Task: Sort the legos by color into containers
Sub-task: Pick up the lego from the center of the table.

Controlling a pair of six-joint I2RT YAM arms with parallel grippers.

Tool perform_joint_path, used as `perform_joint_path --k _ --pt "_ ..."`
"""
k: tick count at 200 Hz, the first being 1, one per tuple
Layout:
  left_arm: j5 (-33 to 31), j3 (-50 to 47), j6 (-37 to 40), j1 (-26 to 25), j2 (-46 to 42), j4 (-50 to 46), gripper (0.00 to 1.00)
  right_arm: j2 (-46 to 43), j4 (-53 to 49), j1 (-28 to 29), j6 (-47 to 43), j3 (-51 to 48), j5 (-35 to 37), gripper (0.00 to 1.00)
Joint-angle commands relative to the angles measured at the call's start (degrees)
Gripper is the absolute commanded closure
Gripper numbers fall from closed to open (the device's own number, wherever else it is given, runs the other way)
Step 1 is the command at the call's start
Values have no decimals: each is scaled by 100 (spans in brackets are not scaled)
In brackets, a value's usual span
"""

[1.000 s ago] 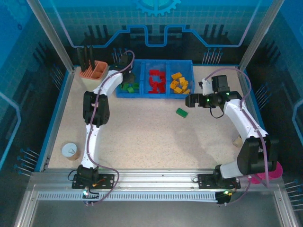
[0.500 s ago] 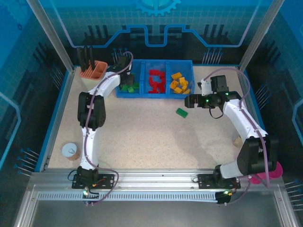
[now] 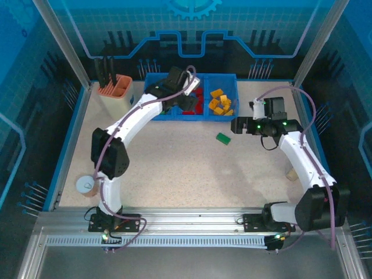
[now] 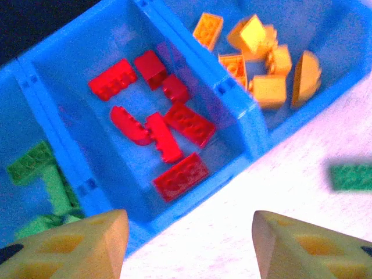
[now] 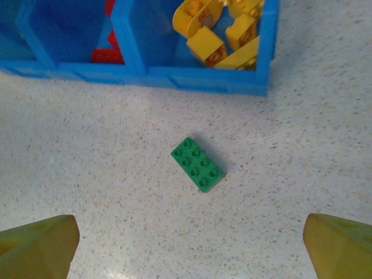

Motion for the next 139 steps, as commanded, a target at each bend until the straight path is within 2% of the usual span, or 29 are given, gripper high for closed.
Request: perform_joint_path --k 1,10,35,61,99,122,139 --pt "-11 622 -2656 89 520 -1532 42 -217 89 -214 260 -86 81 0" --pt "274 353 -3295 -36 475 -1311 43 -244 116 -229 268 -65 64 0" --pt "92 -233 -4354 -569 204 -525 39 -401 506 -262 304 -240 5 0" --pt "276 111 -5486 -1005 503 -519 39 -466 680 -365 271 -288 -90 0" --pt "-51 446 -7253 -1574 1159 -671 39 -685 1059 -599 395 -120 -51 0" --pt "-151 909 -7887 -1843 1715 -804 38 -895 1063 -504 365 -12 319 0" --pt "-201 1507 -8080 -1937 2220 -1062 37 -988 864 -270 229 96 744 0"
